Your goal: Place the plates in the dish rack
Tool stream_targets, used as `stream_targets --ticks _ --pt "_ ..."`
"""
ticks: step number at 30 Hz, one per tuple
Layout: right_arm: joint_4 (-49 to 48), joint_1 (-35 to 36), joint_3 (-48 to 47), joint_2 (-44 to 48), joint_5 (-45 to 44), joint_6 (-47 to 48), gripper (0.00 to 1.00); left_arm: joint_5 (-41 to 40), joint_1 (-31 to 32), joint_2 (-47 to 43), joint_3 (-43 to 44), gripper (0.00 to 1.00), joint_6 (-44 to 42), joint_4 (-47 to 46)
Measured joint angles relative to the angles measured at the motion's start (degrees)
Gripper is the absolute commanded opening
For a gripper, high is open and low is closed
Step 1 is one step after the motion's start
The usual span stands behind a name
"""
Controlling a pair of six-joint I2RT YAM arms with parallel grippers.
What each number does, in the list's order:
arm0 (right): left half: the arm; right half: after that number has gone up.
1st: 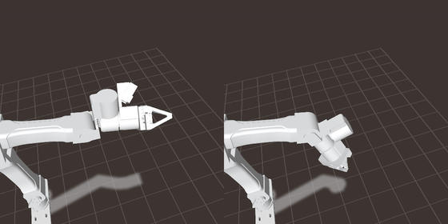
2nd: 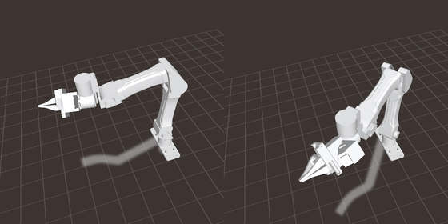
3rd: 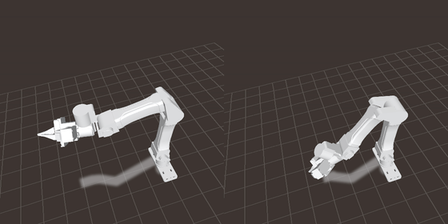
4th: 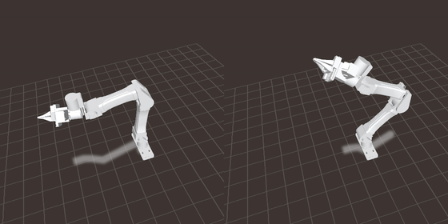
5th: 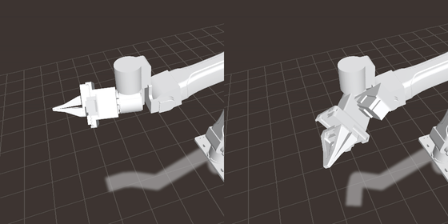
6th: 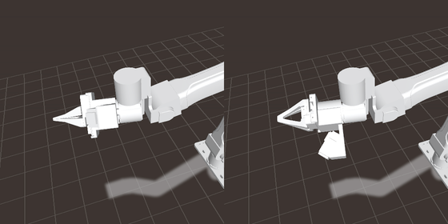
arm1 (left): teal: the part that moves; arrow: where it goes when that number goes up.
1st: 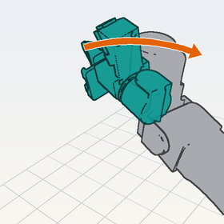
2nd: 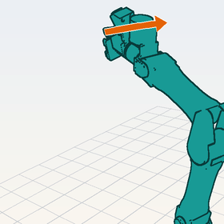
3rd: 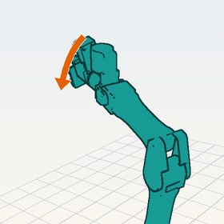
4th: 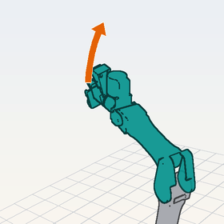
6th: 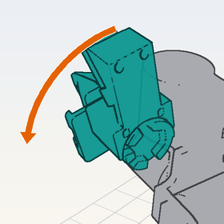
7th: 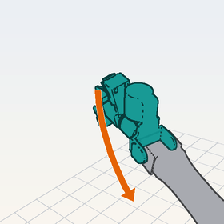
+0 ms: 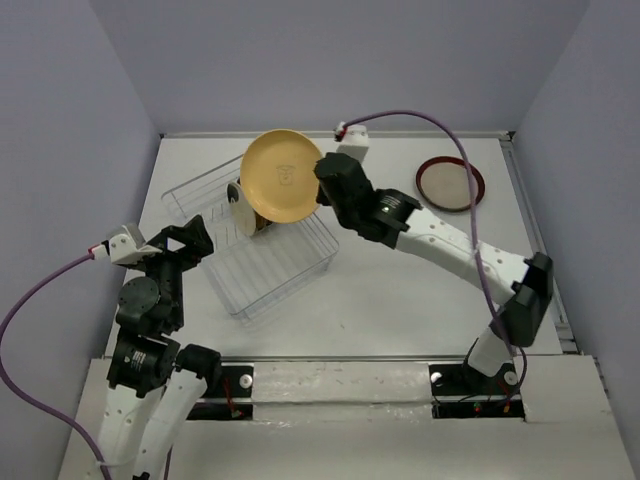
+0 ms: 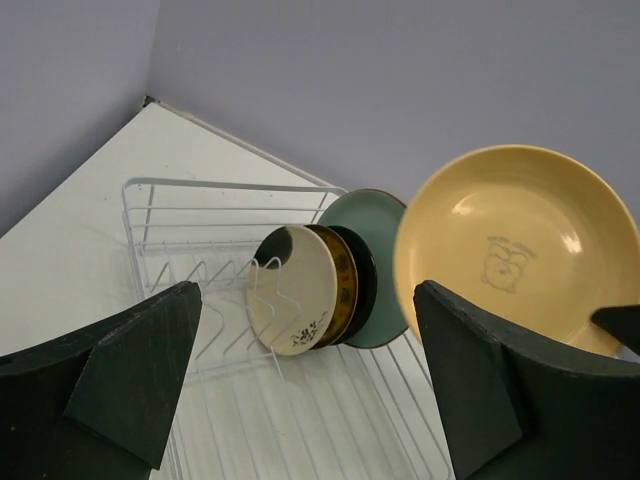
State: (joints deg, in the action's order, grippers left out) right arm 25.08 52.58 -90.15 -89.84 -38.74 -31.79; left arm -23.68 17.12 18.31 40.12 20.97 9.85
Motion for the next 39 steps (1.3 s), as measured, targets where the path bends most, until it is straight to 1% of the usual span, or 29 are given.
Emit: stream_targets --ticks 2,4,7,9,15,19,21,22,23,24,25,27,28,29,30,31,35,39 --pt "-0.07 2.56 -9.29 -9.16 -4.0 2.95 0.07 -0.9 -0.26 -0.02 0.09 0.99 0.15 0.31" --pt "0.33 4.42 -14.64 -15.37 -7.13 5.2 0.07 -1.77 -0.37 0.0 0.11 0.99 0.33 0.37" --pt "2.6 7.41 -27.1 -26.99 -12.96 10.29 0.07 -2.34 -0.37 0.09 0.11 0.99 0.42 0.55" --pt "2.84 8.87 -32.98 -32.54 -15.61 12.9 0.07 -2.49 -0.37 0.24 0.15 0.99 0.44 0.68" --pt "3.67 12.33 -46.51 -43.67 -23.93 21.73 0.07 -2.54 -0.37 0.57 0.15 0.99 0.57 0.76" --pt "2.25 13.44 -50.56 -47.45 -27.98 27.08 0.07 -2.51 -0.37 0.68 0.15 0.99 0.61 0.74" --pt "-1.66 13.9 -50.75 -48.72 -30.86 32.2 0.07 -2.47 -0.37 0.83 0.15 0.99 0.72 0.74" --pt "-7.78 14.1 -49.2 -49.0 -32.37 37.7 0.07 -2.47 -0.35 1.01 0.2 0.99 0.81 0.74" --pt "-17.27 14.23 -46.38 -48.92 -33.66 44.19 0.07 -2.47 -0.24 1.25 0.28 0.99 0.9 0.74" --pt "-30.21 14.56 -43.3 -49.09 -35.19 53.79 0.07 -2.49 -0.15 1.51 0.35 0.99 0.96 0.76" --pt "-40.09 14.75 -43.67 -50.64 -36.76 63.34 0.07 -2.49 0.04 1.84 0.48 0.99 0.98 0.72" --pt "-54.95 15.32 -48.02 -55.47 -38.91 76.41 0.07 -2.47 0.52 2.62 0.76 0.99 1.01 0.76" --pt "-63.73 15.63 -54.45 -60.3 -40.41 84.85 0.07 -2.47 0.63 2.89 0.79 0.99 1.01 0.7" --pt "-68.17 15.74 -57.53 -62.93 -41.13 89.09 0.07 -2.47 0.81 3.15 0.81 0.99 1.03 0.74" --pt "-72.7 15.8 -58.64 -64.83 -41.79 92.61 0.07 -2.45 0.85 3.26 0.81 0.99 1.03 0.76" --pt "-74.38 15.8 -57.99 -65.18 -42.16 93.31 0.07 -2.47 0.85 3.3 0.81 0.99 1.05 0.79" --pt "-80.87 16.26 -49.22 -63.93 -42.91 94.51 0.07 -2.51 0.76 3.28 0.83 0.99 1.29 0.79" --pt "-87.14 16.98 -49.0 -64.08 -44.22 100.02 0.07 -2.49 0.74 3.3 0.85 0.99 1.51 0.76"
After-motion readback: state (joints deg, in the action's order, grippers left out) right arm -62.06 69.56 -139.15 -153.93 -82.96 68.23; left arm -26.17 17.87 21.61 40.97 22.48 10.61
